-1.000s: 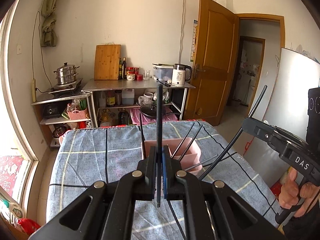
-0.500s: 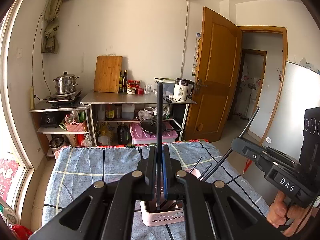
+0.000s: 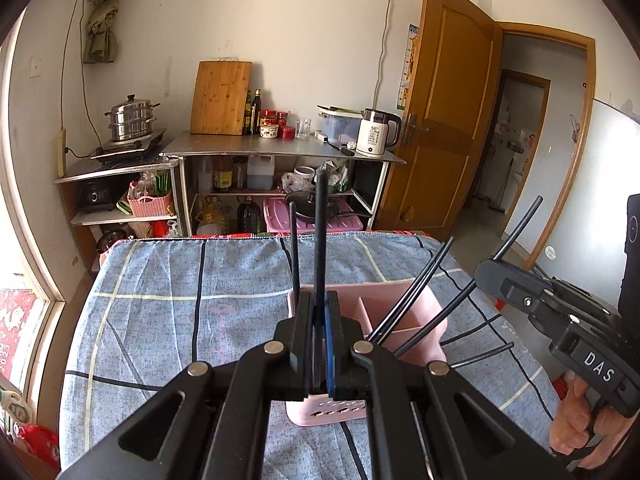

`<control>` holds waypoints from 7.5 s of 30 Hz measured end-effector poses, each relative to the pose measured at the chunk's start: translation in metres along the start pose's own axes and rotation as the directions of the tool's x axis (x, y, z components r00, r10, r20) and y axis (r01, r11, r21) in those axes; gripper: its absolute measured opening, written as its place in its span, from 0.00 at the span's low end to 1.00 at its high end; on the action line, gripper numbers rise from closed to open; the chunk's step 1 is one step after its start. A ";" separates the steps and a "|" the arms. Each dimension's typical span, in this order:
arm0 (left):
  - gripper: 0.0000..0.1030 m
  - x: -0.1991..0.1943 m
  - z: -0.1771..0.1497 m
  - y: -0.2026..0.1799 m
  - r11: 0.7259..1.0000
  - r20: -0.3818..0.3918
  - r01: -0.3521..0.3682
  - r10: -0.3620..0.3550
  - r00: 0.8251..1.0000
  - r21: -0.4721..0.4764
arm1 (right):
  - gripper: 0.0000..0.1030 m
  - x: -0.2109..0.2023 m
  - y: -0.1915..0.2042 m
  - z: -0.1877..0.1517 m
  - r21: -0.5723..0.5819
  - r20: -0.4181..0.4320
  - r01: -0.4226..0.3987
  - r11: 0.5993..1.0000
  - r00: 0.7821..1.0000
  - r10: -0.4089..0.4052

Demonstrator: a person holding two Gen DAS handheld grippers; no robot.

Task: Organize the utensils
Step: 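Lower both tools' chopsticks into the basket and open both tools, then move both tools back from the basket to the chopstick row, then close the left tool on a black chopstick while the right tool grasps another, then lift the left tool's chopstick over the pink basket while the right tool carries its own, then lower both tools' chopsticks into the basket and open both tools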

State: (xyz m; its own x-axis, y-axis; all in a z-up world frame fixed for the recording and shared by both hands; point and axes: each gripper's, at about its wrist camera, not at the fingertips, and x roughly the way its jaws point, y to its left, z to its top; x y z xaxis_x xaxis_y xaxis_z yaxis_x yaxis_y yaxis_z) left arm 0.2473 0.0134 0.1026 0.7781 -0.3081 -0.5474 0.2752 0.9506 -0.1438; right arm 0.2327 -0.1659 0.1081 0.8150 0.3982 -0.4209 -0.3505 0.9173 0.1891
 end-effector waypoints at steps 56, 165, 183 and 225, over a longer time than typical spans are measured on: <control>0.34 -0.068 -0.183 -0.068 0.993 -0.098 0.114 -0.115 0.989 -0.019 | 0.17 -0.094 -0.034 -0.178 0.070 -0.214 0.085 0.994 0.974 -0.069; 0.05 -0.056 -0.119 -0.078 0.992 -0.101 0.087 -0.078 0.992 0.093 | 0.04 -0.110 -0.050 -0.118 0.014 -0.156 0.114 0.993 0.982 -0.110; 0.05 -0.066 -0.130 -0.077 0.990 -0.130 0.098 -0.085 0.988 0.099 | 0.05 -0.155 -0.039 -0.134 -0.042 -0.157 0.133 0.990 0.978 -0.138; 0.05 -0.081 0.006 -0.023 0.996 0.061 0.042 -0.047 0.997 0.075 | 0.04 -0.060 0.021 -0.004 -0.098 0.079 -0.003 0.995 0.997 0.011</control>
State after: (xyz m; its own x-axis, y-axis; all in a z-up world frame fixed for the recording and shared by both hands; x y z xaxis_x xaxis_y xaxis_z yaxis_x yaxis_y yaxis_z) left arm 0.1813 0.0163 0.1557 0.7972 -0.3538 -0.4892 0.3493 0.9312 -0.1043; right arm 0.1748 -0.1708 0.1338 0.8448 0.4066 -0.3478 -0.3969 0.9121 0.1023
